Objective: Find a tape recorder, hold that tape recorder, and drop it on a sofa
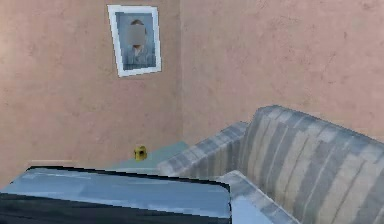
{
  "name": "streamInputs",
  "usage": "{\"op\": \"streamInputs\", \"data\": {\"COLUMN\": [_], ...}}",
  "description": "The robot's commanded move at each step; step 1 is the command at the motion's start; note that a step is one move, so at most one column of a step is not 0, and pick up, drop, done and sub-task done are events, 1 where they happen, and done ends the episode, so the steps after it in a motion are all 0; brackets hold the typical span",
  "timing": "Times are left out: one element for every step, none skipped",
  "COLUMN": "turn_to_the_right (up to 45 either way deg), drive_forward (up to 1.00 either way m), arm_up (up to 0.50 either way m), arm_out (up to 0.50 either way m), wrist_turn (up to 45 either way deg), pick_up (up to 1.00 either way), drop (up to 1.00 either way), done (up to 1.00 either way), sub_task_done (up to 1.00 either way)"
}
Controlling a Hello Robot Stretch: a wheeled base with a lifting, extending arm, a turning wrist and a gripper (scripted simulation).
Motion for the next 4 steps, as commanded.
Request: {"op": "streamInputs", "data": {"turn_to_the_right": [-6.0,0.0,0.0,0.0], "drive_forward": [0.00,0.00,0.00,0.00], "arm_up": [0.00,0.00,0.00,-0.30], "arm_out": [0.00,0.30,0.00,0.00], "wrist_turn": [0.0,0.0,39.0,0.0], "pick_up": [0.00,0.00,0.00,0.00], "drop": [0.00,0.00,0.00,0.00], "done": [0.00,0.00,0.00,0.00], "sub_task_done": [0.00,0.00,0.00,0.00]}}
